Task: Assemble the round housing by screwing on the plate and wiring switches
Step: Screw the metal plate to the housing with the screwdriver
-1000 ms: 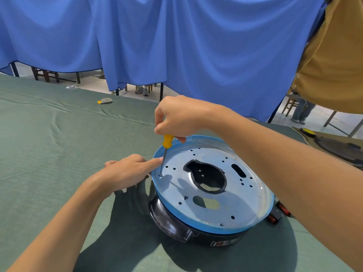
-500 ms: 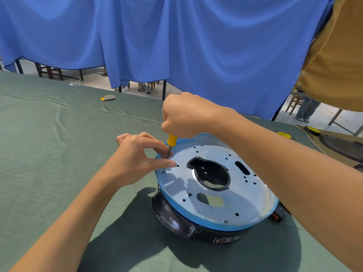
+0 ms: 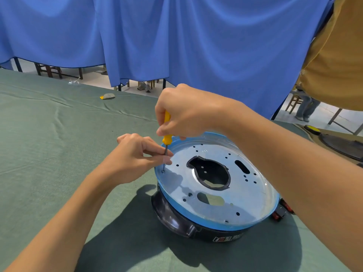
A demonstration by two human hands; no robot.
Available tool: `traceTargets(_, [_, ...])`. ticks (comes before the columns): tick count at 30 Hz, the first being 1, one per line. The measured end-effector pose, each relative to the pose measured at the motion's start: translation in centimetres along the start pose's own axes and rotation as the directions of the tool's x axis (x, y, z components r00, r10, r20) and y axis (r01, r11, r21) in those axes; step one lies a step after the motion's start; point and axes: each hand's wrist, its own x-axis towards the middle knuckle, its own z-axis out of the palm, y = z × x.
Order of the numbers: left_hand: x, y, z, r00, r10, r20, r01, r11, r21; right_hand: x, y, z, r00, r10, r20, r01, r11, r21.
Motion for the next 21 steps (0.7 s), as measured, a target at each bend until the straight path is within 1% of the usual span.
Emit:
traceTargets(3, [0.0, 0.3, 0.9, 0.995, 0.0, -0.102, -0.004, 0.999, -0.041, 0.1, 0.3, 0.8, 0.994, 0.102, -0.029, -0.1, 0.993, 0.068])
traceTargets(5, [0.2, 0.1, 1.3, 0.989, 0.033, -0.146, -0.035, 0.999, -0.009, -0.1, 0.2, 1.1, 0.991, 0.12, -0.064, -0.118, 0.992, 0.036])
traceTargets(6, [0.2, 0.0, 1.4, 0.989, 0.043, -0.143, -0.044, 0.999, -0.001, -0.2, 0.0, 1.3, 0.989, 0.121, -0.087, -0.12, 0.993, 0.015])
traceTargets(8, [0.2, 0.0, 1.1, 0.996, 0.046, -0.077, -0.047, 0.999, -0.016, -0.7, -0.5, 1.8, 0.984, 0.115, -0.135, -0.118, 0.993, -0.012])
traceTargets(10, [0.1, 0.2, 0.7, 0.999, 0.046, -0.006, -0.046, 0.997, -0.056, -0.9, -0.9, 2.4, 0.984, 0.08, -0.161, -0.079, 0.997, 0.013])
traceTargets(12, [0.0, 0.5, 0.3, 0.998, 0.043, 0.035, -0.039, 0.995, -0.087, -1.1, -1.1, 3.0, 0.985, 0.034, -0.17, -0.013, 0.992, 0.124])
traceTargets(14, [0.0, 0.3, 0.0, 0.996, 0.046, 0.073, -0.041, 0.997, -0.071, -1.3, -1.0, 3.4, 0.98, 0.007, -0.199, 0.045, 0.966, 0.255])
traceTargets(16, [0.0, -0.1, -0.1, 0.993, 0.041, 0.108, -0.035, 0.998, -0.057, -1.6, -0.8, 3.6, 0.968, -0.003, -0.25, 0.079, 0.953, 0.294])
traceTargets(17, [0.0, -0.3, 0.0, 0.993, 0.034, 0.111, -0.027, 0.997, -0.069, -1.6, -0.7, 3.7, 0.962, 0.013, -0.271, 0.07, 0.953, 0.295])
traceTargets(19, [0.0, -0.3, 0.4, 0.997, 0.037, 0.073, -0.031, 0.996, -0.086, -1.5, -0.6, 4.0, 0.95, 0.066, -0.306, 0.023, 0.96, 0.279])
traceTargets(21, [0.0, 0.0, 1.2, 0.996, 0.072, -0.057, -0.075, 0.996, -0.05, -1.3, -0.6, 4.2, 0.938, 0.12, -0.326, -0.034, 0.966, 0.258])
